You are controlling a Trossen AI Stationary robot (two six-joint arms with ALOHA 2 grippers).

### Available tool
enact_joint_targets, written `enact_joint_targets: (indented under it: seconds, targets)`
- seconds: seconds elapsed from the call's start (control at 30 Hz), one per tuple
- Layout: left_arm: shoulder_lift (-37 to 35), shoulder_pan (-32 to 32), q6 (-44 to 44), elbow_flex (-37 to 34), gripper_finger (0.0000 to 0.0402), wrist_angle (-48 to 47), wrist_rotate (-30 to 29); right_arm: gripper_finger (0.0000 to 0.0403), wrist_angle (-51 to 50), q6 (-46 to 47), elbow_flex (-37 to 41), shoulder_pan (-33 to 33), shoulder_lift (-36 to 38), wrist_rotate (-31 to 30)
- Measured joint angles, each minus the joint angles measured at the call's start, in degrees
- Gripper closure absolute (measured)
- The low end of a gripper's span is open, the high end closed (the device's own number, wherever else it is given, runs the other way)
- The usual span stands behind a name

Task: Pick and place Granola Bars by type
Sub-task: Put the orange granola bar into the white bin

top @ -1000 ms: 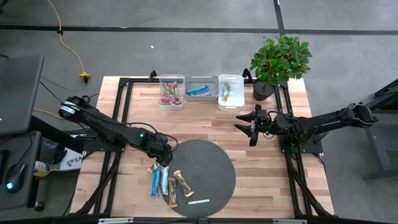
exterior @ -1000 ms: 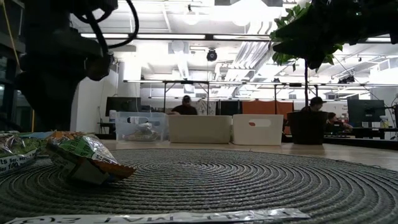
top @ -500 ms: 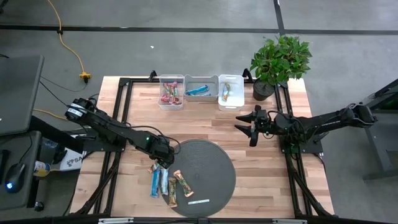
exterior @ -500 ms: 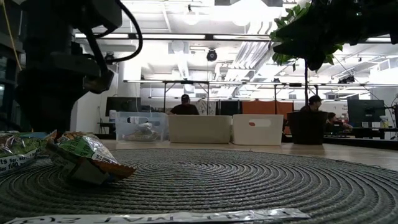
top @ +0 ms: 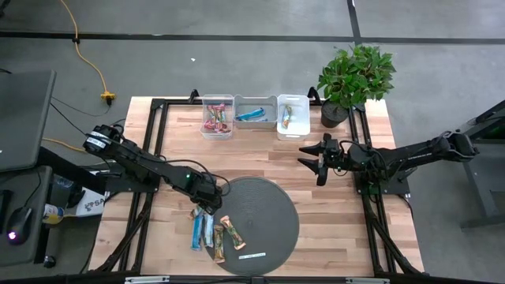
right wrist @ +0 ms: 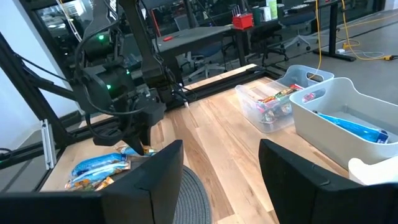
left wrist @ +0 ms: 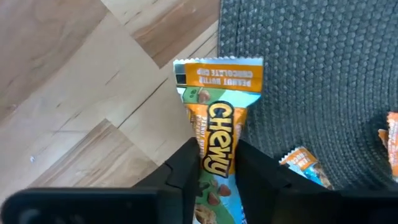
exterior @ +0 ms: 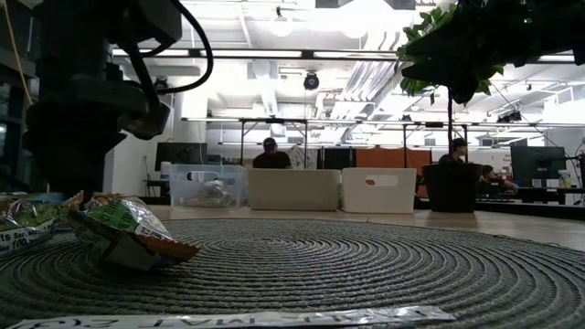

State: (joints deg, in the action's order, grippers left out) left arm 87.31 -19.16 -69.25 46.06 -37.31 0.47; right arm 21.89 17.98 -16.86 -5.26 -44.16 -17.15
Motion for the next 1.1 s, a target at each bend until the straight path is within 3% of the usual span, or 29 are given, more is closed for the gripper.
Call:
enact_joint_targets:
  seconds: [0.23,0.57,0.7,0.87,1.1]
  targets:
    - [0.00,0.00,0.09,0.00,0.0347,0.03,0.25,0.0208,0.02,0.00,0.00,0.00,0.00,0.00]
    - [-3.38,0.03,1.02,0.24,0.0351,2.70,-2.01,0.0208,0.05,0.00,0.00,0.00,0.00,1.27]
    - [-6.30,0.08,4.52,2.74,0.0351,4.90,-8.06,0.0208,0.32,0.00,0.00,0.00,0.00,1.29]
    - [-9.56,0.09,13.26,8.65,0.0351,4.86,-19.93,0.0208,0.72,0.17,0.00,0.00,0.00,1.60]
    - [-11.10,0.31,34.57,17.02,0.0351,14.52,-33.79,0.0208,3.63,0.09,0.00,0.00,-0.04,4.99]
